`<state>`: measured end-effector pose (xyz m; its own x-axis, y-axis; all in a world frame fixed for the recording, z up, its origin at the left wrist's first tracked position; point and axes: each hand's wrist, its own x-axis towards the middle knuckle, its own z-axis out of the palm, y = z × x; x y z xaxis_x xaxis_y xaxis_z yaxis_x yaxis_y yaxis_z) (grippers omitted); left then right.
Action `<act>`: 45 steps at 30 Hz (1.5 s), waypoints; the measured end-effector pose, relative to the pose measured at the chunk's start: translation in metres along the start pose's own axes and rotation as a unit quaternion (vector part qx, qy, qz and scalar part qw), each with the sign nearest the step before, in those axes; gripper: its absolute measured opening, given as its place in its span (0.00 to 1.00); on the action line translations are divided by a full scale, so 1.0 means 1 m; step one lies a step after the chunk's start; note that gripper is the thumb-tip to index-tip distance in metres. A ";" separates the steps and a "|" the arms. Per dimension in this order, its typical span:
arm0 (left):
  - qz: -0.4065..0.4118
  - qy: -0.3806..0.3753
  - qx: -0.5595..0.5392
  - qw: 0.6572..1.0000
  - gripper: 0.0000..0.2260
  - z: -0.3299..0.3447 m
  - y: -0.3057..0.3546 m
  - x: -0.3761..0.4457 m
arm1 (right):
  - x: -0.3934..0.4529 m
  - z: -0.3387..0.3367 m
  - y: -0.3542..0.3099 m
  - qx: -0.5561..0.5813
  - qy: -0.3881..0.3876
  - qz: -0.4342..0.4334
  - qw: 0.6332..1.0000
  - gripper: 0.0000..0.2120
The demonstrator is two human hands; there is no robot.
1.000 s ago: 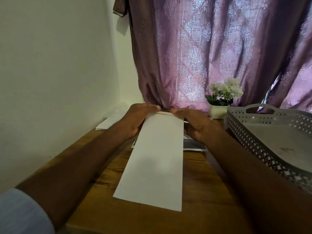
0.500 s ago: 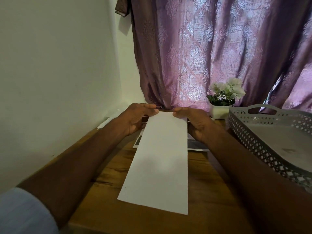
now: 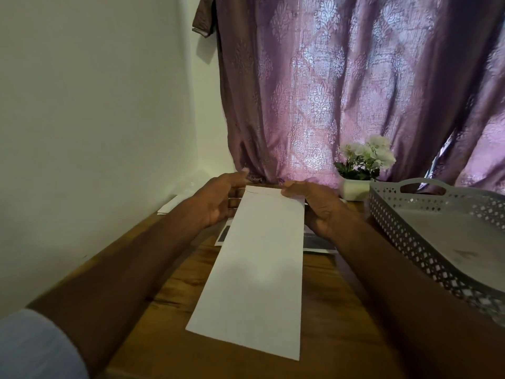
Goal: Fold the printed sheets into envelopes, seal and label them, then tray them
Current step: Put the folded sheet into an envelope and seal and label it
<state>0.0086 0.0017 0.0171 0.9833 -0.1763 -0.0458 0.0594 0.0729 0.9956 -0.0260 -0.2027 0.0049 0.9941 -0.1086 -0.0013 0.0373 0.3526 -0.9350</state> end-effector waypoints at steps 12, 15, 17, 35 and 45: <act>0.054 -0.033 0.020 0.998 0.13 -0.001 0.006 -0.004 | -0.003 -0.006 -0.004 -0.012 0.000 0.016 1.000 0.14; 0.048 -0.029 0.022 0.998 0.12 -0.002 0.005 -0.003 | -0.003 -0.009 -0.004 0.001 0.008 0.017 1.000 0.12; 0.047 -0.027 0.025 0.998 0.12 -0.001 0.004 -0.002 | -0.003 -0.006 -0.003 0.010 0.008 0.016 1.000 0.10; 0.054 -0.005 0.044 0.998 0.11 -0.006 0.008 -0.002 | -0.005 -0.002 -0.005 -0.027 0.044 -0.013 0.999 0.09; 0.136 0.091 0.201 0.966 0.17 -0.004 0.011 0.001 | -0.005 -0.003 -0.005 -0.040 0.022 0.007 0.999 0.05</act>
<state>0.0111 0.0060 0.0281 0.9692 -0.0261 0.2449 -0.2413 -0.3011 0.9226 -0.0318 -0.2069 0.0083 0.9890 -0.1449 -0.0291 0.0126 0.2787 -0.9603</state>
